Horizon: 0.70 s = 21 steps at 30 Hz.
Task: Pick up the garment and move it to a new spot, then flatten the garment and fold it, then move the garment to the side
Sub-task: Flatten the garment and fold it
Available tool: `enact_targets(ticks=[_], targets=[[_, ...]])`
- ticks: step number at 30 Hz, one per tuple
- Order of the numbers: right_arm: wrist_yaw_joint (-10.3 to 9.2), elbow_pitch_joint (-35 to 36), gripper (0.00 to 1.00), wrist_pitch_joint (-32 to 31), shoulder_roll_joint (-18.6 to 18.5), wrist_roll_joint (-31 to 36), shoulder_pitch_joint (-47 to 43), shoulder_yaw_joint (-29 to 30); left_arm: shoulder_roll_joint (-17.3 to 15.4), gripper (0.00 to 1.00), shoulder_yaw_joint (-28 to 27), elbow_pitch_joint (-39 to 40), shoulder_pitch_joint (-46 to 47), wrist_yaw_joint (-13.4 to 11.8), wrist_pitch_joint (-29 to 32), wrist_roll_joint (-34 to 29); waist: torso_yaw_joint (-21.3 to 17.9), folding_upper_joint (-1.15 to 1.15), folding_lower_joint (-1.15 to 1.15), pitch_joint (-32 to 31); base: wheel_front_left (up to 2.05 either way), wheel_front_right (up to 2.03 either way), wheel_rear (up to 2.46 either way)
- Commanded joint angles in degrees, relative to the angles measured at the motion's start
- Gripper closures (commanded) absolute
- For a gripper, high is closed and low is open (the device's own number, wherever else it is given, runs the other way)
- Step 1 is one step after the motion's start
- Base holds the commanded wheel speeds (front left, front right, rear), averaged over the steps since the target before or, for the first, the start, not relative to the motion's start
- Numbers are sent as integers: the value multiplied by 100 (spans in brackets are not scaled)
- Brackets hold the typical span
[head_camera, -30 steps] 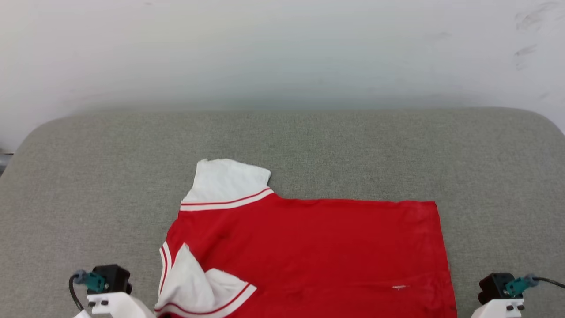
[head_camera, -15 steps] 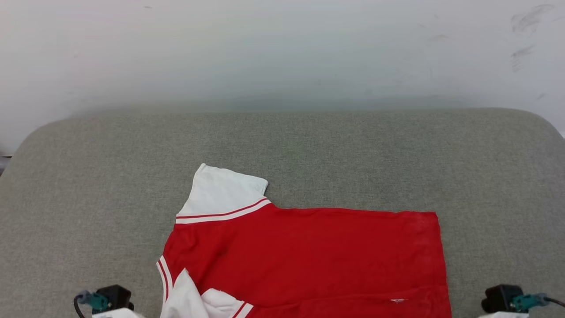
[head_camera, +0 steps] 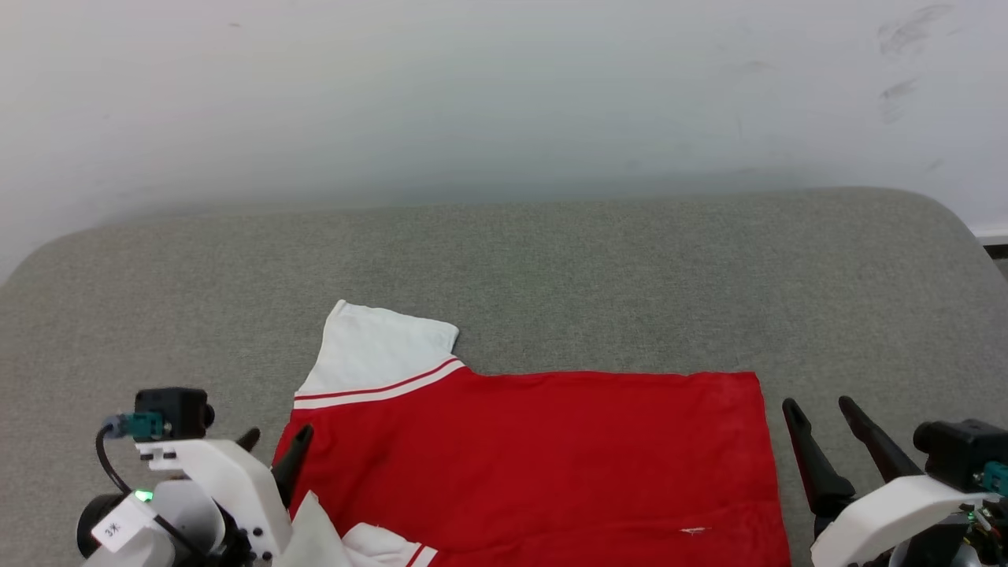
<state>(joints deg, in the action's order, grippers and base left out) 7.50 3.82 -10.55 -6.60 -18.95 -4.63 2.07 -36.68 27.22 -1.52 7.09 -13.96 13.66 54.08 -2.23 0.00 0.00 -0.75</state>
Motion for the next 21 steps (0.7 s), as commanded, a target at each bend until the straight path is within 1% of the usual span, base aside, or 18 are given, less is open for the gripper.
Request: enact_targets(ticks=[1,3,5,9,11,15,18,21], targets=[[-3,55,0,64,62,36,99,-7,19,0,-5,-90,180,54,-47,-78,-68,0,0,55,0,0,0],[-3,145,0,147,94,208,211,-19,62,0,-31,-251,454,149,-124,-130,-153,0,0,179,0,0,0],[-3,246,0,213,143,290,361,-69,88,0,-90,-446,760,190,-219,-208,-256,0,0,374,0,0,0],[-3,366,0,353,231,348,685,-172,142,0,-198,-904,1466,314,-333,-307,-459,0,0,856,0,0,0],[-4,391,0,430,260,349,815,-226,142,0,-219,-1204,1799,433,-281,-326,-566,0,0,1088,0,0,0],[-3,327,0,522,313,324,1058,-280,178,0,-248,-1855,2467,699,247,-36,-754,0,0,1494,0,0,0],[-3,230,0,584,333,259,1198,-316,131,0,-201,-2282,2911,876,739,108,-901,0,0,1710,0,0,0],[-3,142,0,626,359,210,1315,-360,34,0,-95,-2636,3301,976,1243,151,-1040,0,0,1888,0,0,0]])
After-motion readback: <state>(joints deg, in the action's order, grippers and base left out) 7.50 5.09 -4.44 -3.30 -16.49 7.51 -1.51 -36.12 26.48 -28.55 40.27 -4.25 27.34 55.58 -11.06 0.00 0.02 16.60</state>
